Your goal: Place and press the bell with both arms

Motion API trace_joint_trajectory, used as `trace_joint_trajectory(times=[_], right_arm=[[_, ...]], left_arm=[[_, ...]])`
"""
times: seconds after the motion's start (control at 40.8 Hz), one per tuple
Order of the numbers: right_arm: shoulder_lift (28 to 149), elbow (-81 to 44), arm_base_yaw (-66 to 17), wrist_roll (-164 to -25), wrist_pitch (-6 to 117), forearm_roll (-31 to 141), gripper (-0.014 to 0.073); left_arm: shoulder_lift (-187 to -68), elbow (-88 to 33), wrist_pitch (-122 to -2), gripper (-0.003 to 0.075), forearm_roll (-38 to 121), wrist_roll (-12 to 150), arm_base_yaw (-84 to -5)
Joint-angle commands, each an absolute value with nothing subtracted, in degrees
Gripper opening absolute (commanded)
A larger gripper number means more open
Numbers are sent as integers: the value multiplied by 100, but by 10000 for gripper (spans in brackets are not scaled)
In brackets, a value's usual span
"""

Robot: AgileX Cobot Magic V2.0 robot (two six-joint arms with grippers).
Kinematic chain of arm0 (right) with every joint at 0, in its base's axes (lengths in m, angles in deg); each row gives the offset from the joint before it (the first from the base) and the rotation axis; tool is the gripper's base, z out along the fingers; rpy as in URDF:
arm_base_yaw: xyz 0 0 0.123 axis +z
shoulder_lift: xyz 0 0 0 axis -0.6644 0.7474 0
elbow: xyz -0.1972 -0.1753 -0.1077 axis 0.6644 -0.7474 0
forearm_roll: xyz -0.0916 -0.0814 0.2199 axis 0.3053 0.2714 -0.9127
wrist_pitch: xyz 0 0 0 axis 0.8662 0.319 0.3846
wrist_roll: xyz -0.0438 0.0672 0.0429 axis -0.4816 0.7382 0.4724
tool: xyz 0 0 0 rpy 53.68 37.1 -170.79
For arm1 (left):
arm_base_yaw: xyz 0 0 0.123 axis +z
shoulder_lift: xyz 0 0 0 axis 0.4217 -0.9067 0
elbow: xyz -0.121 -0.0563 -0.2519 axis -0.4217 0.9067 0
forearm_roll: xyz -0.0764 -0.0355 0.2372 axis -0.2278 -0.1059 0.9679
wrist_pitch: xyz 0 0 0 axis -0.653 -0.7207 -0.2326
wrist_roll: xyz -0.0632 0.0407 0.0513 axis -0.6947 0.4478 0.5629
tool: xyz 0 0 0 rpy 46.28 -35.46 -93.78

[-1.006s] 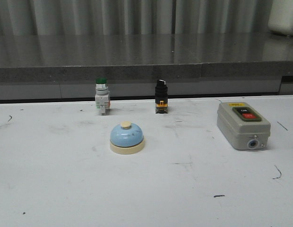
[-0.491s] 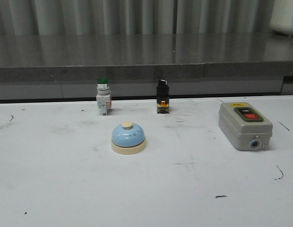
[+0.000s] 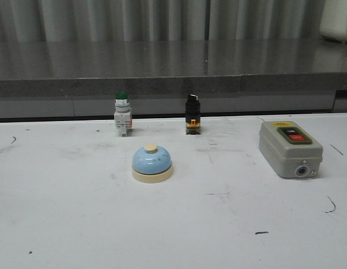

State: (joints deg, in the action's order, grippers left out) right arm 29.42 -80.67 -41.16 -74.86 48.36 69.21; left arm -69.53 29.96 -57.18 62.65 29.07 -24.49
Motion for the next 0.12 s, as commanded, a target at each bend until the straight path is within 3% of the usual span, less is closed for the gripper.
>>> trace_joint_trajectory(times=[0.0, 0.098], right_arm=[[2846, -8034, -4150, -7526, 5106, 6995, -62], [2846, -8034, -4150, -7526, 5106, 6995, -62]], left_arm=[[-6871, 3128, -5243, -20, 6245, 2854, -2429], [-6871, 3128, -5243, -20, 6245, 2854, -2429]])
